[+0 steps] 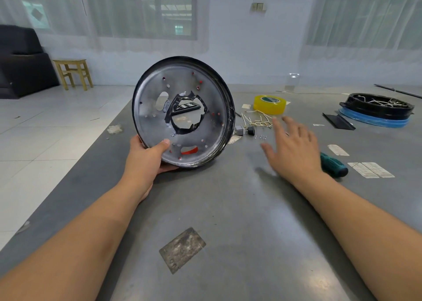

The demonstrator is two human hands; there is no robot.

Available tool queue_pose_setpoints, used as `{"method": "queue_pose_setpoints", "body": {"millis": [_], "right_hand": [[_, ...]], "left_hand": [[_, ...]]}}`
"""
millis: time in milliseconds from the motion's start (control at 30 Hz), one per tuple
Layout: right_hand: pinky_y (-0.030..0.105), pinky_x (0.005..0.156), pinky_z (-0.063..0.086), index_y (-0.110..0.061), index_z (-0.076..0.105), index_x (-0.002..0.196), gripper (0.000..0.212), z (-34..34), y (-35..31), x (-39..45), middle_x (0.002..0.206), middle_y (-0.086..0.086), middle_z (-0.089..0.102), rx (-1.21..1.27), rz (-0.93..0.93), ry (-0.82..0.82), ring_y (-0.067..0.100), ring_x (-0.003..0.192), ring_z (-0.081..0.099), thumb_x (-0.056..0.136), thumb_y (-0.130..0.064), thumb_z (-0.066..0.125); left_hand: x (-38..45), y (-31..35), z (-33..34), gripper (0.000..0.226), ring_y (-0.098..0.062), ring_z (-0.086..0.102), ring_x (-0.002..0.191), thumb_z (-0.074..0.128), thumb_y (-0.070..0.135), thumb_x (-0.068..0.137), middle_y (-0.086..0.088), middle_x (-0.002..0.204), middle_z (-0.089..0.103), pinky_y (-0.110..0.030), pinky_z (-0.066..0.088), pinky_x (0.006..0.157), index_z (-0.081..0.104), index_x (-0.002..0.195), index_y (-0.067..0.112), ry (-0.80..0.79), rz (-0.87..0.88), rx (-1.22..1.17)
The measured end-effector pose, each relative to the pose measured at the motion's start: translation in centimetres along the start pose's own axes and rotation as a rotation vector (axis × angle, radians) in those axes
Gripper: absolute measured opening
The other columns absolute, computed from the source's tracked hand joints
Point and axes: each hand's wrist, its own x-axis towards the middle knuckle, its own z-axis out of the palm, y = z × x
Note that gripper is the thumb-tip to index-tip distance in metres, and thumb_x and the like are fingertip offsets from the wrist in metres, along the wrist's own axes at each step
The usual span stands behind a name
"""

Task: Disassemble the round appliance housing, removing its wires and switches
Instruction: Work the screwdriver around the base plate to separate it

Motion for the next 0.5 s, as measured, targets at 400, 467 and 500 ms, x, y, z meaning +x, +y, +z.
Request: {"method": "queue_pose_setpoints", "body": {"millis": [400,467,500], "right_hand": [[0.022,0.074,0.048,-0.034,0.064,0.107,0.015,-0.3,-9.6,-1.7,0.095,-0.023,0.069,1.217,0.353,-0.189,0.01,0.095,0.066,0.094,-0.042,0.062],[0.026,0.072,0.056,-0.031,0.066,0.1,0.008,-0.1,-9.4,-1.6,0.095,-0.015,0.073,1.31,0.411,-0.21,0.012,0.09,0.069,0.093,-0.033,0.063],[0.033,0.075,0.06,-0.03,0.068,0.101,0.009,-0.1,-9.2,-1.6,0.098,-0.009,0.075,1.362,0.438,-0.232,0.015,0.091,0.071,0.093,-0.03,0.063]], "left_hand": [[-1.7,1.5,0.4,0.05,-0.025,0.078,0.075,0.067,0.054,0.096,-0.012,0.108,0.079,-0.034,0.058,0.05,0.061,0.133,0.021,-0.163,-0.064,0.001],[-2.2,2.0,0.6,0.07,-0.027,0.076,0.073,0.061,0.073,0.089,-0.01,0.101,0.08,-0.033,0.058,0.05,0.062,0.132,0.018,-0.222,-0.068,0.041],[-2.4,2.4,0.6,0.079,-0.028,0.073,0.068,0.056,0.079,0.084,-0.013,0.096,0.078,-0.032,0.057,0.05,0.064,0.13,0.015,-0.256,-0.067,0.045]]}}
